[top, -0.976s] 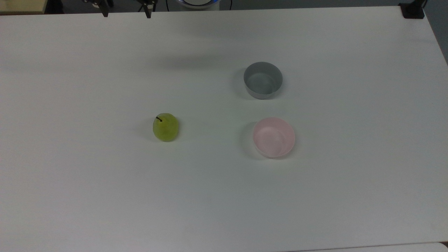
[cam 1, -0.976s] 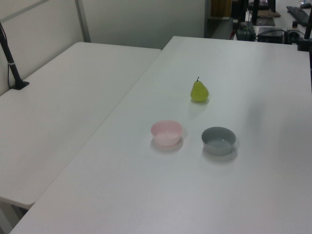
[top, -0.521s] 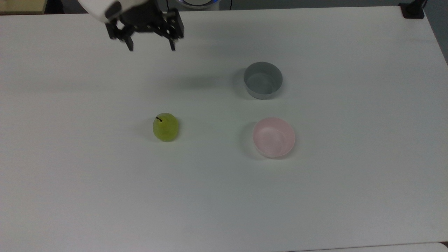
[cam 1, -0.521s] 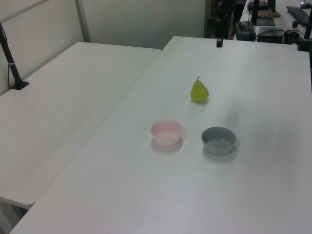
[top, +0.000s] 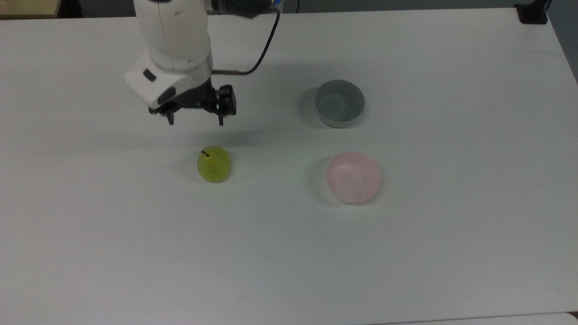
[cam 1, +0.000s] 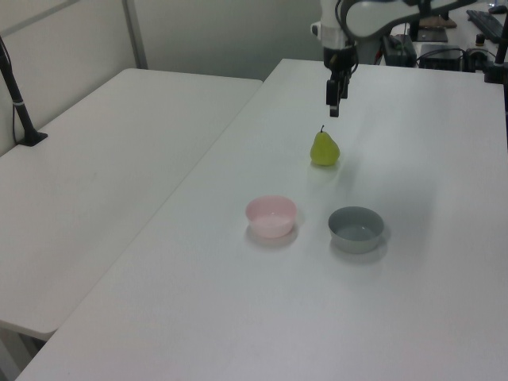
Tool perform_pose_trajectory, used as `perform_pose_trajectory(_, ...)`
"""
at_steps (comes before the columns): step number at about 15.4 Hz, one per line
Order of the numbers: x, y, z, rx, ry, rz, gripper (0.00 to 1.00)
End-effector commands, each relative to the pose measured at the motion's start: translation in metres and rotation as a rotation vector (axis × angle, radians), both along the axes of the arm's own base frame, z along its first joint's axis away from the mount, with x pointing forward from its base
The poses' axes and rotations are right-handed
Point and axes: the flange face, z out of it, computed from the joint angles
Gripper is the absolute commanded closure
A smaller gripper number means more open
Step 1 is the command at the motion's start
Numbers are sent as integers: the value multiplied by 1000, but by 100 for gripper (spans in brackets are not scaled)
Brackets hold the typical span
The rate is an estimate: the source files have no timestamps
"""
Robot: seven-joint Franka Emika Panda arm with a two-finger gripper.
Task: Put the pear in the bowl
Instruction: 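Move the open gripper over the green pear and lower it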
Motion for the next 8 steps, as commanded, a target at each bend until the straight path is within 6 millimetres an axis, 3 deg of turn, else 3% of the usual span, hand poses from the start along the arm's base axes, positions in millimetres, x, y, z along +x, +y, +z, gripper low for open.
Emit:
perform_pose_trajectory(1, 11, -4, -40, -41, -7, 20, 0)
perform_pose_trajectory(4, 20, 3, -75, -46, 4, 35, 0)
perform_pose_trajectory(8, 28, 20, -97, -46, -21, 53, 0)
